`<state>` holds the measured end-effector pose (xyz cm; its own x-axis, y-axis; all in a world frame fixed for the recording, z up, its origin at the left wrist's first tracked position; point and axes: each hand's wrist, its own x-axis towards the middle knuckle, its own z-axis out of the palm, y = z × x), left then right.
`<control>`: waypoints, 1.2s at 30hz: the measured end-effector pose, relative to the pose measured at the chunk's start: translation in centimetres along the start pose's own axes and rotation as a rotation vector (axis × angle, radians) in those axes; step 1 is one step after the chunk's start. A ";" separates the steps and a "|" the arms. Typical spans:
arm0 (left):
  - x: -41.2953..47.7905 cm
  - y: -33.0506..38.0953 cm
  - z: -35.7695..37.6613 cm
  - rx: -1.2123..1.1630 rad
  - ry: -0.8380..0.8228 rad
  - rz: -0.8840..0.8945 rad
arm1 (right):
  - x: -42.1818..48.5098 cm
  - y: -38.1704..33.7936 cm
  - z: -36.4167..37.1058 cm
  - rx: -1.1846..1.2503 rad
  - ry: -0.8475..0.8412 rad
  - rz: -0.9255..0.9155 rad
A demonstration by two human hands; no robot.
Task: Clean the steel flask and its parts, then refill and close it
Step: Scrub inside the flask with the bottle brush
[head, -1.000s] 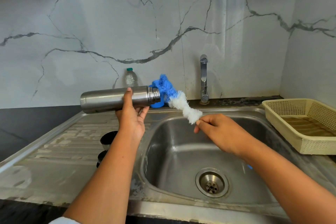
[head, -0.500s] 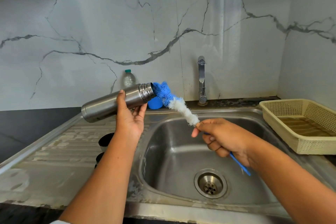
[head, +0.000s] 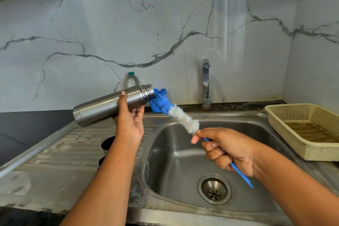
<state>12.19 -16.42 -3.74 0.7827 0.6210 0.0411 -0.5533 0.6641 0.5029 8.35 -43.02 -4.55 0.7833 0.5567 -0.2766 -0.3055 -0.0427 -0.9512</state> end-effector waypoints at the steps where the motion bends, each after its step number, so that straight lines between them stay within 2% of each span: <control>1: -0.2 -0.4 0.0 0.023 -0.007 -0.010 | 0.2 0.0 0.3 0.018 0.003 0.007; 4: 0.0 -1.0 0.2 0.054 -0.019 -0.009 | 0.5 0.0 0.6 0.053 0.010 0.011; 8: 1.2 0.3 -0.4 0.026 -0.001 0.066 | -0.2 0.0 -0.2 -0.053 0.017 -0.013; 12: 0.5 -0.9 -0.2 0.081 -0.011 0.028 | 0.7 0.3 0.8 -0.075 0.050 -0.027; 18: 2.0 1.0 -0.9 0.043 0.040 0.171 | 0.1 0.1 0.2 -0.193 0.154 -0.132; 21: 1.8 0.5 -1.1 0.060 0.075 0.145 | 0.8 0.2 0.7 -0.300 0.291 -0.245; 26: 1.3 -0.6 -0.8 0.164 -0.007 0.061 | 1.5 1.0 1.3 -0.743 0.364 -0.353; 30: 0.2 -1.8 -0.2 0.262 -0.052 0.039 | 1.6 0.8 0.9 -0.810 0.400 -0.392; 36: 0.4 -0.6 -0.4 0.136 -0.072 -0.027 | 1.2 0.9 0.8 -0.864 0.381 -0.404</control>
<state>12.77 -16.39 -4.37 0.8182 0.5686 0.0853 -0.4917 0.6150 0.6165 8.53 -41.72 -5.63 0.9069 0.3681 0.2048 0.3956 -0.5773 -0.7143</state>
